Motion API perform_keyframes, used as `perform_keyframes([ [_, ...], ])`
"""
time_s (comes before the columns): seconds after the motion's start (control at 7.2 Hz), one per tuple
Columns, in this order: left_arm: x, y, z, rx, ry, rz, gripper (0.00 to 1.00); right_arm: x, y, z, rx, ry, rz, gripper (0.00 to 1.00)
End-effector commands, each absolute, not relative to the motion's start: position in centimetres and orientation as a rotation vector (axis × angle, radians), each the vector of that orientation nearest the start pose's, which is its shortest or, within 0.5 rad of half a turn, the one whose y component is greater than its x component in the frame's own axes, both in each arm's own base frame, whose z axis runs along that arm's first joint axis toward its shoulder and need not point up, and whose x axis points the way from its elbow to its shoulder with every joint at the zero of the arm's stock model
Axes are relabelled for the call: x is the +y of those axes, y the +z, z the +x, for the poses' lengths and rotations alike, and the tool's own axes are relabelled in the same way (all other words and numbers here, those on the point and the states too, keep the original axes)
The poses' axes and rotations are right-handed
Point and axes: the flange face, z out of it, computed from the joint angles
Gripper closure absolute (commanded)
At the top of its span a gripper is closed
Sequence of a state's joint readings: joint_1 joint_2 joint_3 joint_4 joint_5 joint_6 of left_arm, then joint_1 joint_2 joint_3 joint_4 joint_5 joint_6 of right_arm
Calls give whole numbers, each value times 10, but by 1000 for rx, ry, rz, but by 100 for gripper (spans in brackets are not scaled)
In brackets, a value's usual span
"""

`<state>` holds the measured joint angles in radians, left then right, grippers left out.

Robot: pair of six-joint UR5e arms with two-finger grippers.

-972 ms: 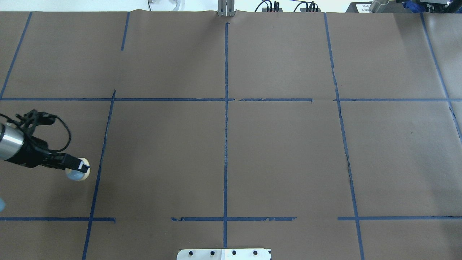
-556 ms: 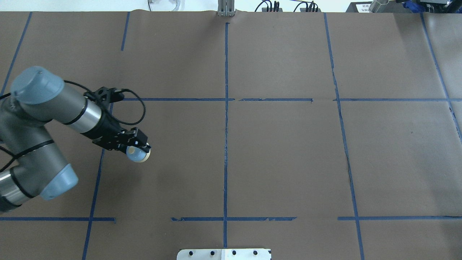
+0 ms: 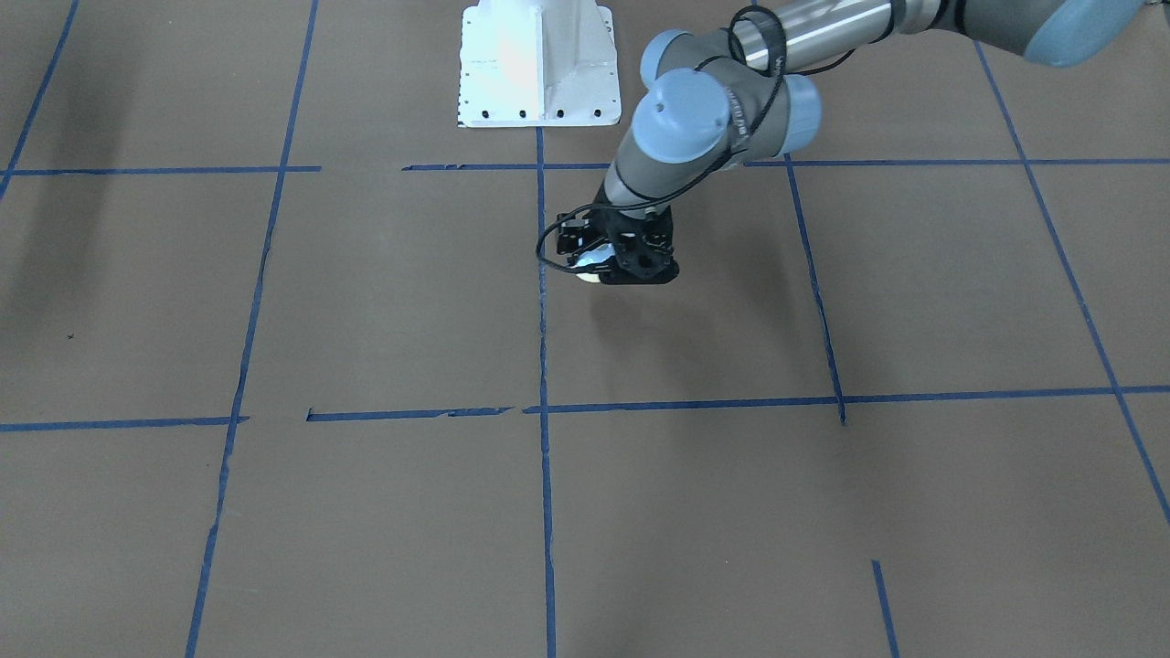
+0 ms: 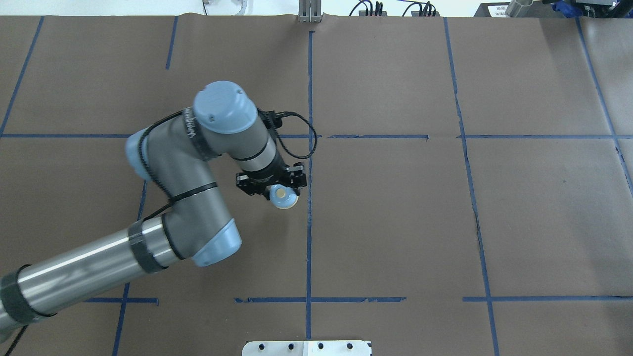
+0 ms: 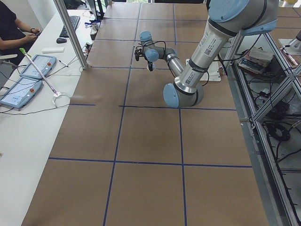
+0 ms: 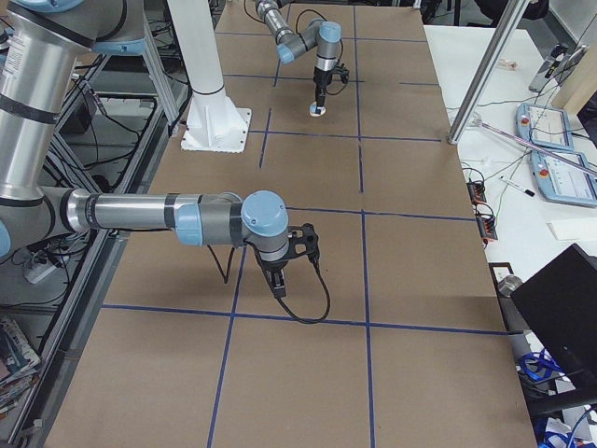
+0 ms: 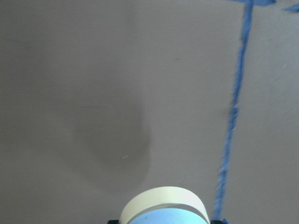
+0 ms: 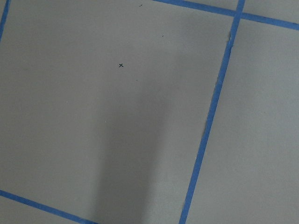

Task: Place and press bell with both arms
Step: 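Move the bell with the left gripper to the central tape crossing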

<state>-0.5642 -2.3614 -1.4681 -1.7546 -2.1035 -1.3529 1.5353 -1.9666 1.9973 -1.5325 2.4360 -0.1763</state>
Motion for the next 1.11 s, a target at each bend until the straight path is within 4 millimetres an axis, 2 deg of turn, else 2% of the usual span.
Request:
perform_keyframes([
  [0.0,-493,164,627,909,-186,-170,97,-334,600,46,-862,-228,126,0],
  [0.14,-497,169,632,893,-195,-164,95,-334,600,45,-863,-230,125,0],
  [0.42,-505,161,644,878,-208,-164,88,-334,599,44,-874,-230,126,0],
  [0.69,-506,165,644,871,-210,-163,83,-334,599,44,-876,-230,126,0],
  [0.97,-507,172,643,861,-218,-167,83,-334,599,44,-877,-228,125,0],
])
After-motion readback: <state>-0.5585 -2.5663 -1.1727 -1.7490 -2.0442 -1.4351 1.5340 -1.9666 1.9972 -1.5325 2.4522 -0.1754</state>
